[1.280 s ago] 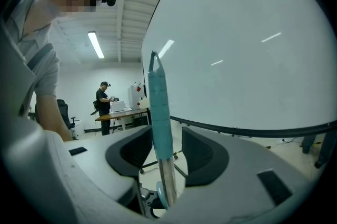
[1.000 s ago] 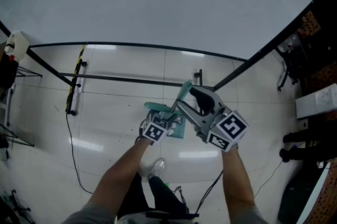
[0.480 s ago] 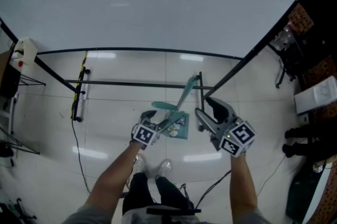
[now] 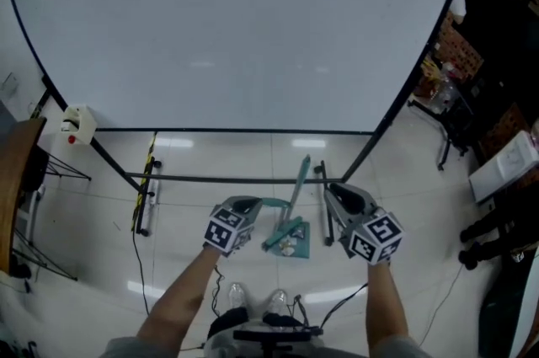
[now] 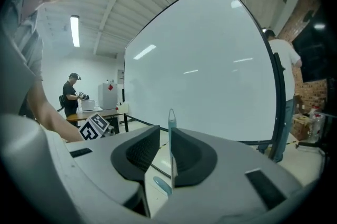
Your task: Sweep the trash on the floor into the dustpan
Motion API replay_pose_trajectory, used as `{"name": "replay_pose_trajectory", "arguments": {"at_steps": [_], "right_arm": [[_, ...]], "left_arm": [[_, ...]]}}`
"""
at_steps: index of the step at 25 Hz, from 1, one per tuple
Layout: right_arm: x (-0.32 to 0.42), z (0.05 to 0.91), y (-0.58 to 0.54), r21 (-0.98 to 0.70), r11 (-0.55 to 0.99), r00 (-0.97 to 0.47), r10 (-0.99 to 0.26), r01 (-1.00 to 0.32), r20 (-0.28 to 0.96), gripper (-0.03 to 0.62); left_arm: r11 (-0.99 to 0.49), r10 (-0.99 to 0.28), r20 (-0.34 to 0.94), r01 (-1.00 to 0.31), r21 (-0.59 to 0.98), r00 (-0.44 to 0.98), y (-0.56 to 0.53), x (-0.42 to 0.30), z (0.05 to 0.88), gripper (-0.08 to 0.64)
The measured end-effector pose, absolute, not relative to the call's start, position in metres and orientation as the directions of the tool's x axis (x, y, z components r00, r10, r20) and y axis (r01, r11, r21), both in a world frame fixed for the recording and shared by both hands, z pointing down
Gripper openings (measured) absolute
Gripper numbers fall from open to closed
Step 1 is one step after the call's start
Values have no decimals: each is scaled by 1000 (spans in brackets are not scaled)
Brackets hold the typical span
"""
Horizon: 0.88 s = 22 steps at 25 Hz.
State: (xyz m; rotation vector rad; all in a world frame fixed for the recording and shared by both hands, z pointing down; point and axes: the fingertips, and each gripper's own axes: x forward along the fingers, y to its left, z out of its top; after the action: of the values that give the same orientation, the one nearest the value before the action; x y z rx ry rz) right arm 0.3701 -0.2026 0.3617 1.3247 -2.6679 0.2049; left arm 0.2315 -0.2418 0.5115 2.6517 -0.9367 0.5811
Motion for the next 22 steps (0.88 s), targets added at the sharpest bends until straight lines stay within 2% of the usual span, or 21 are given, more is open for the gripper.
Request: {"name": "replay_pose_trajectory", "arguments": {"at_steps": [4, 12, 17, 22], "right_arm": [[361, 330, -200, -15, 563, -558, -815, -826, 157, 3], [331, 285, -175, -18, 543, -543, -837, -839, 65, 0], [327, 269, -161, -13, 539, -540, -842, -842, 25, 0], [329, 269, -158, -31, 531, -531, -847, -847, 13, 0]], "left_arm": [[-802, -529, 341, -590, 99, 777, -240, 247, 431, 2], [-852, -502, 172, -519, 68, 848, -214, 260, 331, 2], [-868, -485, 126, -494, 53, 866, -203, 266, 307, 2], [-873, -477, 136, -487, 43, 868, -198, 266, 310, 2]]}}
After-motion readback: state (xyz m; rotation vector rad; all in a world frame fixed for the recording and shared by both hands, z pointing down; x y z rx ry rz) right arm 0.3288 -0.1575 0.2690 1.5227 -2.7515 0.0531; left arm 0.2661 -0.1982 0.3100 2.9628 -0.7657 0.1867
